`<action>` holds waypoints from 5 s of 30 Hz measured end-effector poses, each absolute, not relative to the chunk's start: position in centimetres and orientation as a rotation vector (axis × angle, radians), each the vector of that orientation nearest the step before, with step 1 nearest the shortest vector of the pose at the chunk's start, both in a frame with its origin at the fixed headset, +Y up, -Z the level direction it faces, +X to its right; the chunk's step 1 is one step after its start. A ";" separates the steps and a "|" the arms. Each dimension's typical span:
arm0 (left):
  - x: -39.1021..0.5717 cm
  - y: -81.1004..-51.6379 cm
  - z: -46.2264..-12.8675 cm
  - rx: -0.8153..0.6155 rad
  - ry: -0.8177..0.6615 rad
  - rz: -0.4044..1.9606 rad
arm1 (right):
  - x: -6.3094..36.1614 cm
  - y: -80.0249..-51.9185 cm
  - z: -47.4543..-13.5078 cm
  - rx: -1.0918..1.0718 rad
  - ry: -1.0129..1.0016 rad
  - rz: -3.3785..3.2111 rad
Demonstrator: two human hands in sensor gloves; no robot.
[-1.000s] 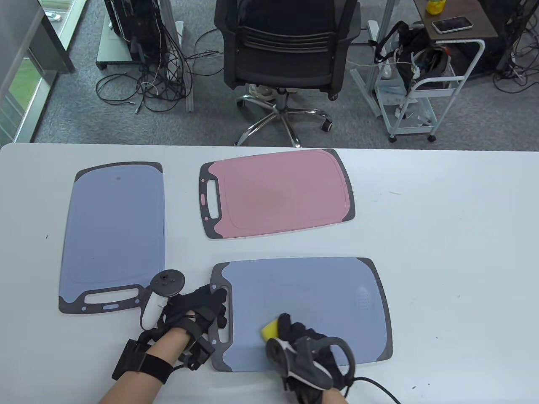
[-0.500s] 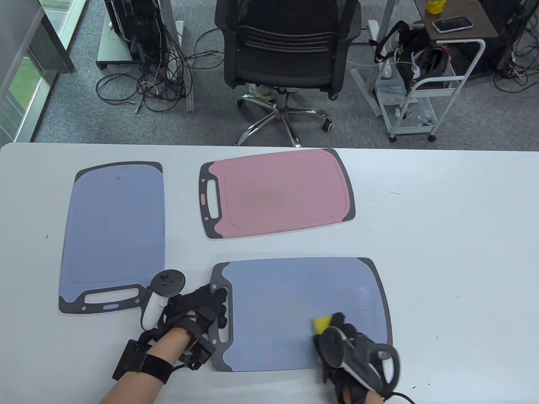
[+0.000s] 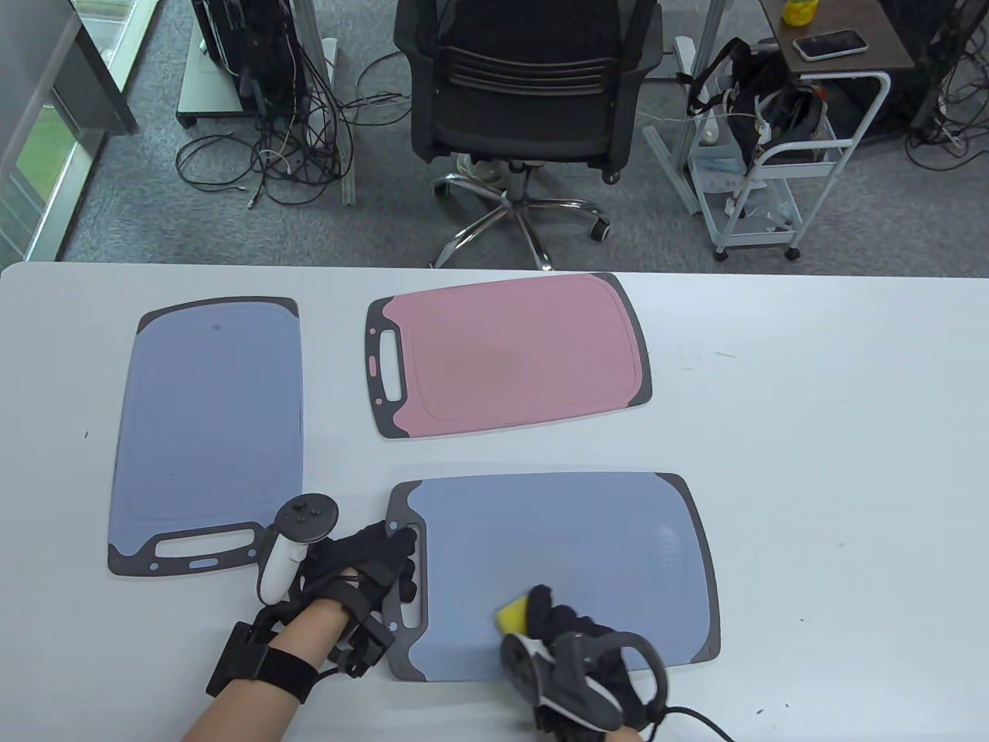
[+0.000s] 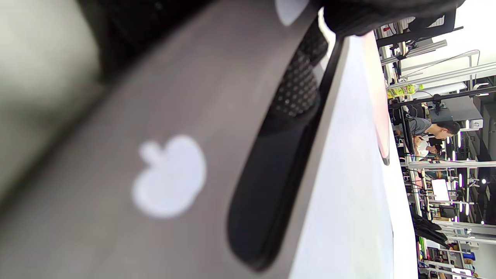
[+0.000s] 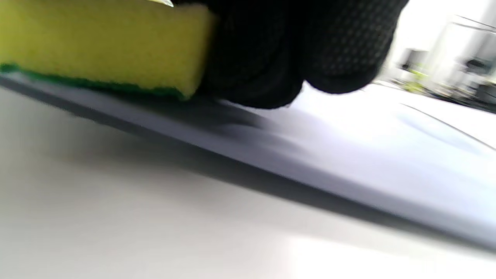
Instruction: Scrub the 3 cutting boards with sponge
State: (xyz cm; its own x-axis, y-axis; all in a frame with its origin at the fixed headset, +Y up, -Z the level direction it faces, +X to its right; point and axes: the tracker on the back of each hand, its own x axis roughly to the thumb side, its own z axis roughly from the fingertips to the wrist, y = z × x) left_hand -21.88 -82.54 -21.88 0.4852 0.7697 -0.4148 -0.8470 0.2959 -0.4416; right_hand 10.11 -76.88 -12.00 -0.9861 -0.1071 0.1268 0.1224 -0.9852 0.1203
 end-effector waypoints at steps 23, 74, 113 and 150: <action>-22.0 -82.6 -22.1 -0.671 0.143 1.096 | -3.2 -76.4 -10.1 -0.819 -0.061 -2.878; -20.1 -76.0 -15.4 0.286 -0.958 0.083 | 29.0 -75.6 -12.6 0.597 0.210 -3.528; -18.8 -76.6 -15.1 0.193 -0.981 -0.001 | 15.9 -76.0 -24.0 0.349 -0.284 -3.139; -18.8 -76.6 -15.0 0.202 -0.972 0.033 | -0.7 -73.4 -17.6 -0.617 -0.106 -2.926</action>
